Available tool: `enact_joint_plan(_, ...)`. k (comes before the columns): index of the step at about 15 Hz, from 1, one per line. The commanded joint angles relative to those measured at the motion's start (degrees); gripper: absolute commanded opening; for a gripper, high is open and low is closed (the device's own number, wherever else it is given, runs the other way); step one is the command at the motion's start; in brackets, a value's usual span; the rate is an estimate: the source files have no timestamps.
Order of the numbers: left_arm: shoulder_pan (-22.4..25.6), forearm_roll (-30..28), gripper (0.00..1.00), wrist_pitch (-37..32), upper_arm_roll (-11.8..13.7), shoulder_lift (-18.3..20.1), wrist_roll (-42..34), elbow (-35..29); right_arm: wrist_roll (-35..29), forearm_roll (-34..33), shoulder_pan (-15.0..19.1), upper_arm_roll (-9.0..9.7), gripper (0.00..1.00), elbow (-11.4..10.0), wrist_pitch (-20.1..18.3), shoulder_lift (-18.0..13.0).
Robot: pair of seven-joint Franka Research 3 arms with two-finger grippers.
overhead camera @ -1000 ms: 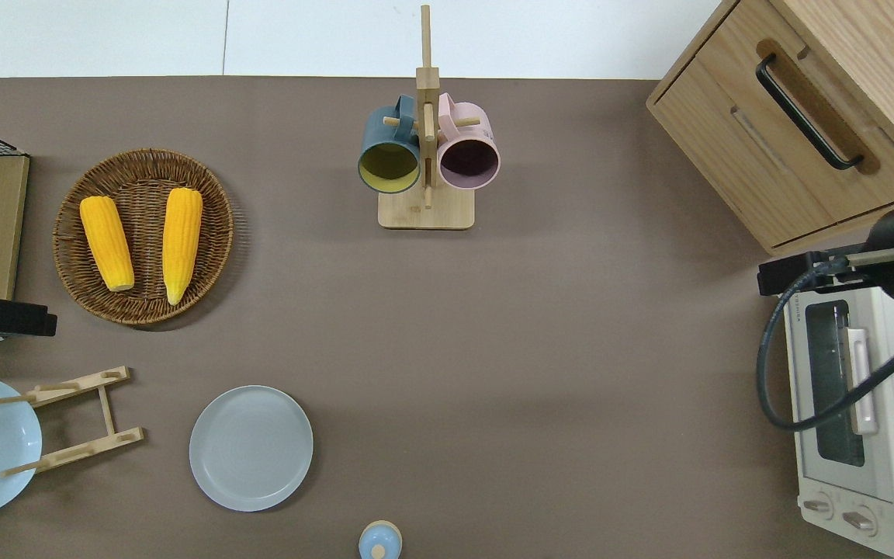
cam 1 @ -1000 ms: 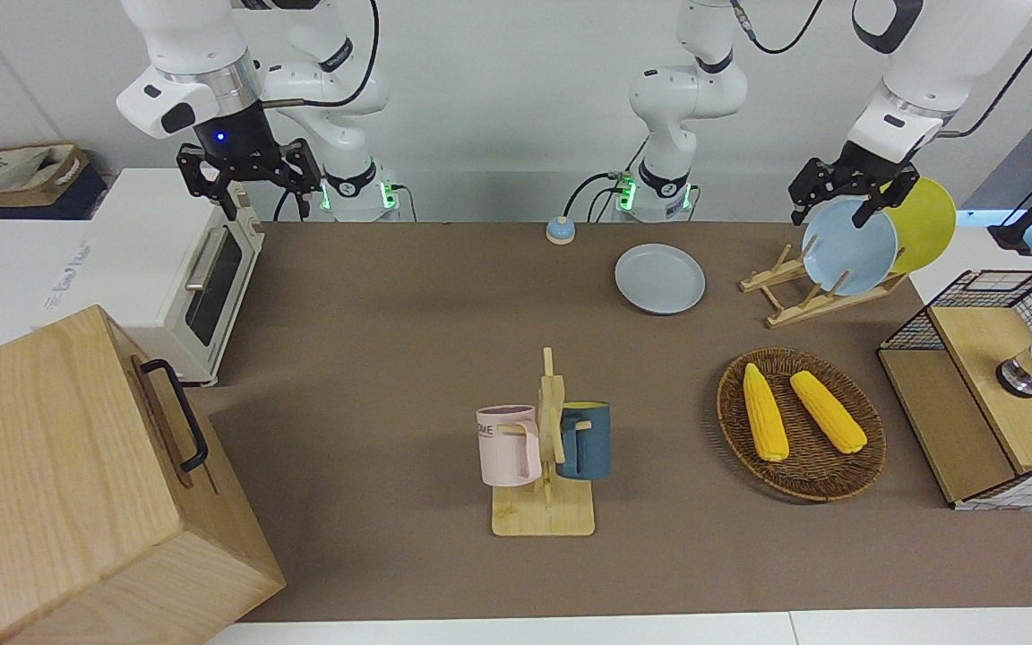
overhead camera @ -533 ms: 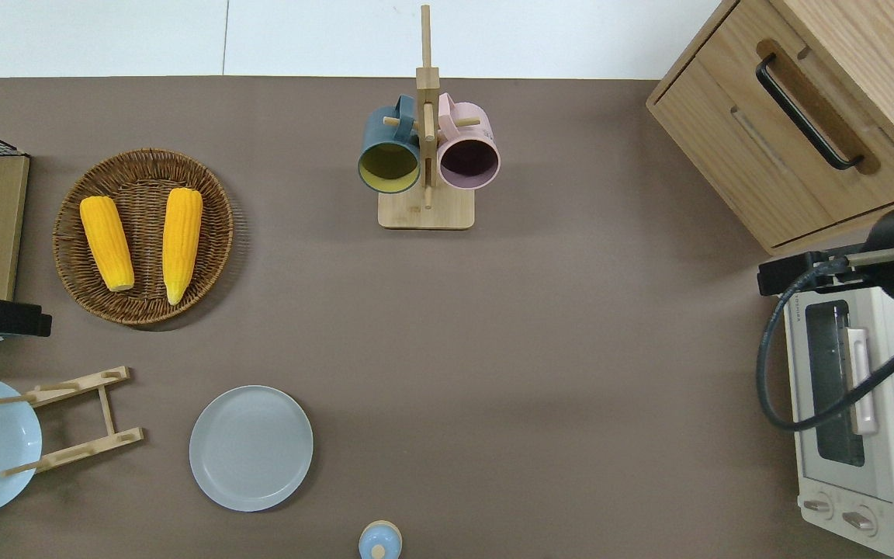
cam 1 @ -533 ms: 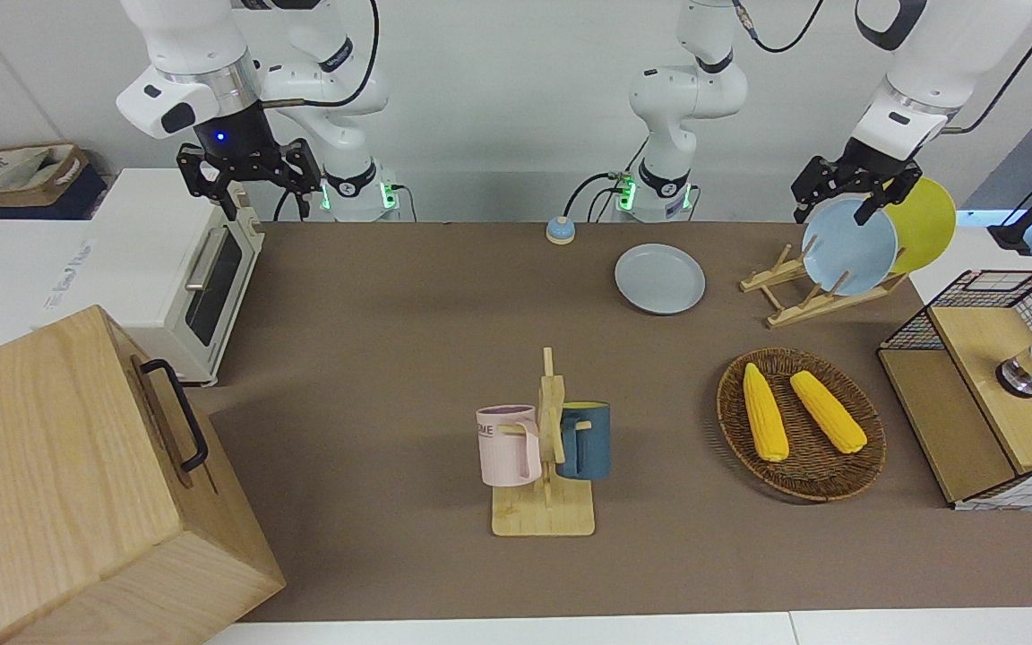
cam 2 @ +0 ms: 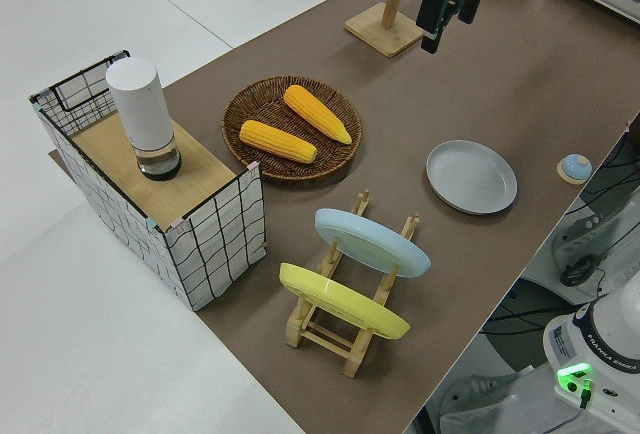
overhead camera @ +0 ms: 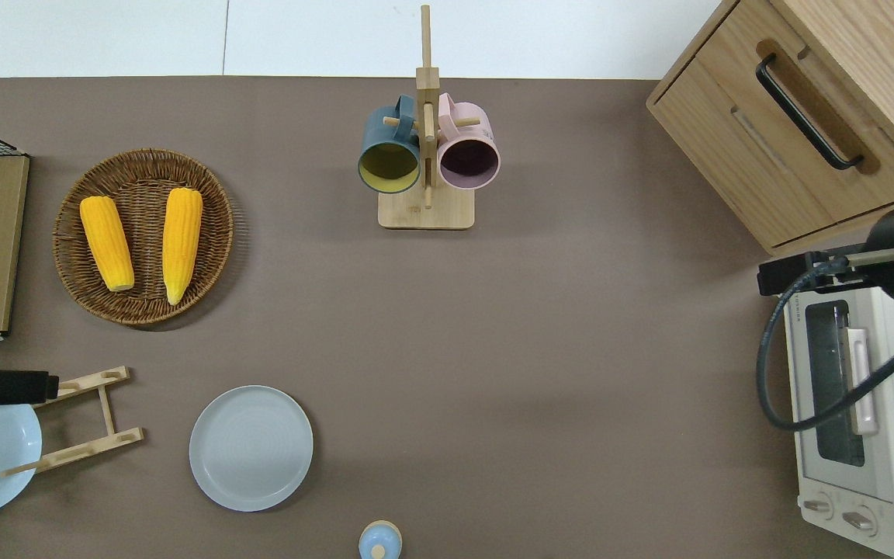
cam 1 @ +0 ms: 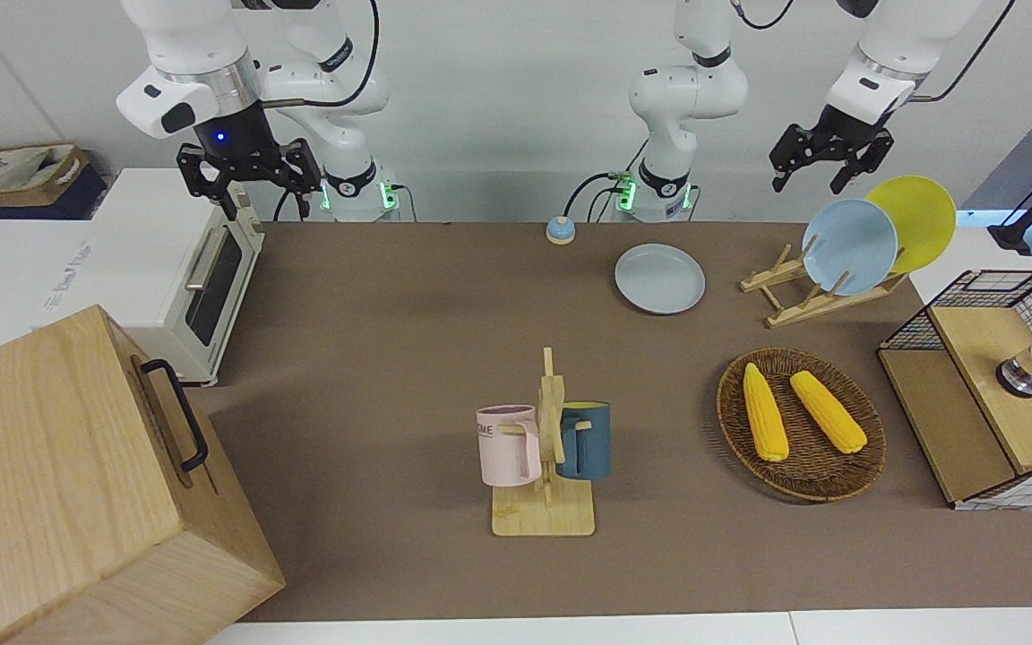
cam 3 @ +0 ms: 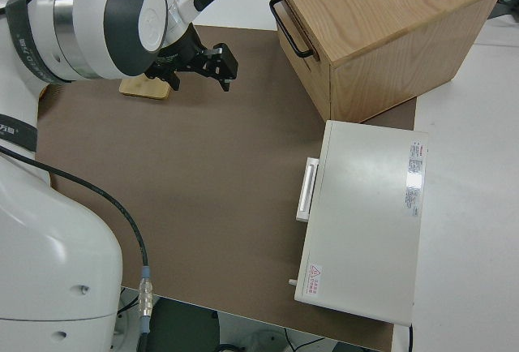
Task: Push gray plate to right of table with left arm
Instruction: 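Move the left gripper in beside the gray plate's edge nearest the basket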
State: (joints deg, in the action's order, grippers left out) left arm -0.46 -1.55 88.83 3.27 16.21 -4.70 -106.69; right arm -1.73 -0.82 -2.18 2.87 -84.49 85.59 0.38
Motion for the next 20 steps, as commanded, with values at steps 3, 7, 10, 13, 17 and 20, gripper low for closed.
enact_joint_plan(3, -0.8, 0.6, 0.99, 5.2, -1.7, 9.7, 2.0, -14.9, 0.1, 1.3, 0.2, -0.06, 0.983, 0.3, -0.8, -0.2)
enact_joint_plan(7, -0.6, 0.6, 0.99, 14.0, -2.0, 13.5, 2.0, -25.2, 0.1, 1.3, 0.2, -0.06, 0.983, 0.3, -0.7, -0.2)
enact_joint_plan(10, -0.6, 0.5, 0.99, 17.2, -2.0, 13.5, 2.2, -28.8, 0.1, 1.3, 0.2, -0.06, 0.983, 0.3, -0.7, -0.2)
enact_joint_plan(13, -0.9, 0.5, 0.99, 22.6, -2.0, 13.5, 2.2, -33.9, 0.1, 1.3, 0.2, -0.06, 0.983, 0.3, -0.7, -0.2)
enact_joint_plan(17, -0.9, 0.5, 0.99, 30.3, -3.0, 13.2, 2.4, -40.3, 0.1, 1.3, 0.2, -0.06, 0.983, 0.3, -0.8, -0.2)
enact_joint_plan(20, -0.9, 0.5, 0.99, 32.9, -3.1, 12.6, 2.9, -42.4, 0.1, 1.3, 0.2, -0.06, 0.983, 0.3, -0.7, -0.2)
